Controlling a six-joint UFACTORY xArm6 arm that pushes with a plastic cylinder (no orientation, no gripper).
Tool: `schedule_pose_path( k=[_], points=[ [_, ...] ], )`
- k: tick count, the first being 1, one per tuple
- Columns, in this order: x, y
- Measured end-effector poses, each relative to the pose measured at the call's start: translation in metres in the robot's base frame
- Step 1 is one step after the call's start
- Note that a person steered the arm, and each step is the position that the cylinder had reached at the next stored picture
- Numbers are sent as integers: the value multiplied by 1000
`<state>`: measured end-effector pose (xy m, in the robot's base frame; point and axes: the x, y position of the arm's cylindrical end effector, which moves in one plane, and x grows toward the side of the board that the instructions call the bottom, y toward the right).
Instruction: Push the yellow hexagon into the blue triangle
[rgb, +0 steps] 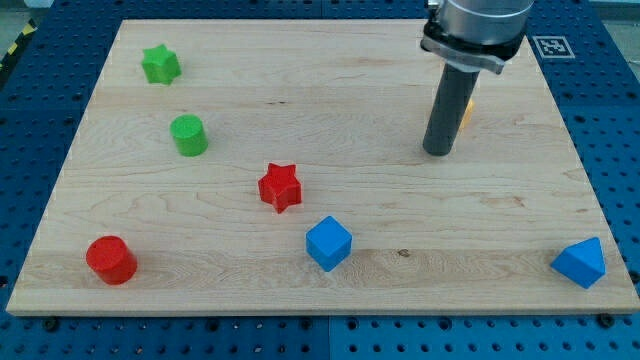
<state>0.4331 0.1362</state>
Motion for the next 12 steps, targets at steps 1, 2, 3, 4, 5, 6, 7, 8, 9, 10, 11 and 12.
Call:
schedule_pose_path(
  k=[1, 2, 3, 4, 5, 6, 7, 8, 9, 10, 11, 12],
  points=[
    [-21, -35],
    [-30, -71],
    [-58, -95],
    [-60, -95],
    [-60, -93],
    [-60, -64],
    [-60, -60],
    [-87, -62],
    [-95, -60],
    [-96, -59],
    [-113, -13],
    [-97, 10]
  ],
)
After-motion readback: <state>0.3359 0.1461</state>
